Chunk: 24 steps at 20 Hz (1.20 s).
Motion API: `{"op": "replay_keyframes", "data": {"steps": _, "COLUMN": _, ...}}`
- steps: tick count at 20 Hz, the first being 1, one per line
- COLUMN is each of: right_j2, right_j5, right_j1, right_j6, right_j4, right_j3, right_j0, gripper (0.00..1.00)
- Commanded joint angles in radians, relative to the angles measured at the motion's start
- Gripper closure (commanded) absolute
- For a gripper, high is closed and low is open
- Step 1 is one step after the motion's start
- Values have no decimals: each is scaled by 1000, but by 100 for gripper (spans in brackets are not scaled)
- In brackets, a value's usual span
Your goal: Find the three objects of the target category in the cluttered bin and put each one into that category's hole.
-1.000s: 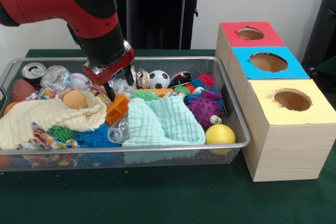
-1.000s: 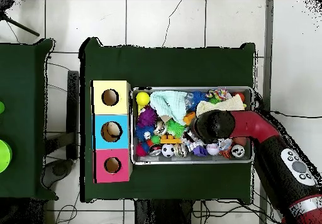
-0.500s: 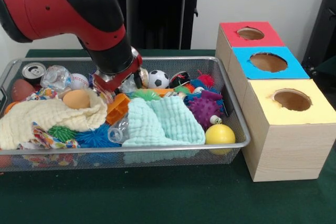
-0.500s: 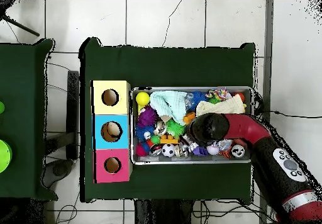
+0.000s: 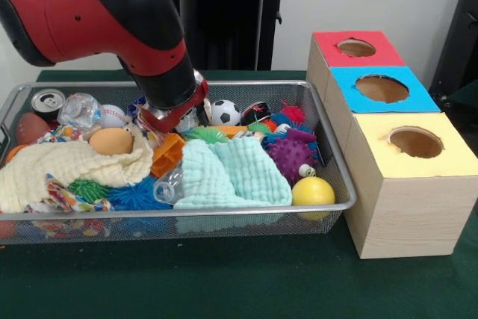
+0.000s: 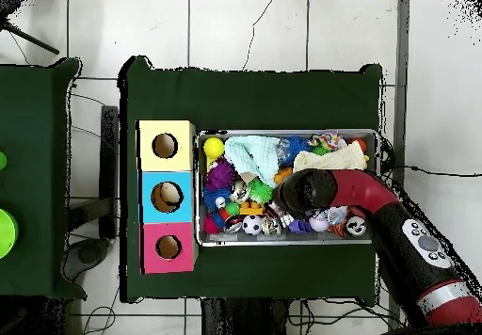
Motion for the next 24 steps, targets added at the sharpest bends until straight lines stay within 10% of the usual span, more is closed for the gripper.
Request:
{"op": "replay_keyframes", "data": {"steps": 1, "right_j2": 11, "right_j5": 15, "right_j1": 19, "right_j6": -179, "right_j4": -61, "right_j3": -58, "right_j0": 39, "gripper": 0}}
{"op": "replay_keyframes", "data": {"steps": 2, "right_j2": 14, "right_j5": 14, "right_j1": 21, "right_j6": -188, "right_j4": -62, "right_j3": -58, "right_j0": 38, "gripper": 100}}
{"op": "replay_keyframes", "data": {"steps": 15, "right_j2": 22, "right_j5": 19, "right_j1": 4, "right_j6": -171, "right_j4": -37, "right_j3": -41, "right_j0": 29, "gripper": 100}}
{"op": "replay_keyframes", "data": {"steps": 24, "right_j2": 34, "right_j5": 109, "right_j1": -142, "right_j6": -173, "right_j4": -6, "right_j3": -17, "right_j0": 46, "gripper": 100}}
